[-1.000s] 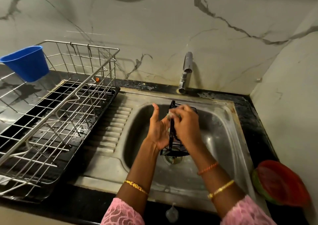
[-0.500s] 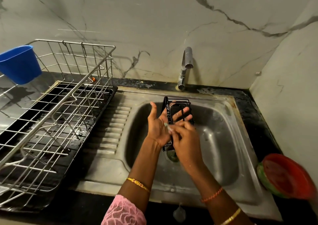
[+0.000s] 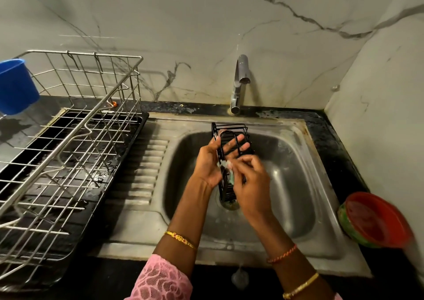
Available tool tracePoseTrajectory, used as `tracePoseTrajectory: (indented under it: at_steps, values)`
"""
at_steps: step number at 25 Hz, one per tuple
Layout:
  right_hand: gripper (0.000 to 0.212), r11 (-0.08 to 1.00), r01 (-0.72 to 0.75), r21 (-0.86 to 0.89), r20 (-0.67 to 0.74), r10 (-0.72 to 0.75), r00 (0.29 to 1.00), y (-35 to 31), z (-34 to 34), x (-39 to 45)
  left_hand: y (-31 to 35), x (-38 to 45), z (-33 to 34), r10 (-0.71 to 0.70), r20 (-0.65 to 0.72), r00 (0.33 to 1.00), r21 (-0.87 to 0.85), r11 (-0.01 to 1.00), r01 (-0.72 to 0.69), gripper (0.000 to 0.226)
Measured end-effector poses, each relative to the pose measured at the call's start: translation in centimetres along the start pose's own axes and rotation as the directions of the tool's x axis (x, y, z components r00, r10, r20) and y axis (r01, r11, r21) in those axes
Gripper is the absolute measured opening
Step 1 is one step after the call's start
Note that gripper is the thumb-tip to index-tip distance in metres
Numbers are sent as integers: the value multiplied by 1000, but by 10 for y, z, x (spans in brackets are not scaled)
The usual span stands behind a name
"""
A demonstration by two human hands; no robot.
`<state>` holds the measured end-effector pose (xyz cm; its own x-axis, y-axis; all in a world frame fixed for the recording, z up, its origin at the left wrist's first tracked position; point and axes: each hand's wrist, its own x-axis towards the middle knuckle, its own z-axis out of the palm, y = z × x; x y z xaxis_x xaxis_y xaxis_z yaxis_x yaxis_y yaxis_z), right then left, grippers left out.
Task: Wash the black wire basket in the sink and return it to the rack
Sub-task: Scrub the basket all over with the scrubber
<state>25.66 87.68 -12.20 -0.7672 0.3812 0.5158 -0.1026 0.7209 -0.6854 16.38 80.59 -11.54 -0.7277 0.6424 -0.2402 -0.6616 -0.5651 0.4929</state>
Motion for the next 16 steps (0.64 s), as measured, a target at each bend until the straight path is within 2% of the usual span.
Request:
tracePoseTrajectory:
  at_steps: [2, 4, 10, 13, 16]
  values:
    - [17, 998, -63, -3, -60, 63, 996, 2, -5, 16, 1, 1, -2, 14, -2, 1000, 44, 999, -14, 27]
    - [17, 996, -91, 22, -81, 93, 992, 3, -8, 24, 1, 1, 0, 15, -20, 1000, 114, 993, -13, 33]
    - [30, 1000, -28, -7, -58, 27, 998, -9, 1, -26, -2, -1, -4, 21, 37, 999, 94, 995, -24, 32]
    - [24, 999, -42, -12, -49, 41, 998, -3, 0, 8, 0, -4, -7, 7, 19, 1000, 127, 992, -9, 34]
    - [20, 996, -77, -50, -3, 77, 997, -1, 4, 52, 3, -11, -6, -6, 12, 1000, 232, 973, 3, 31]
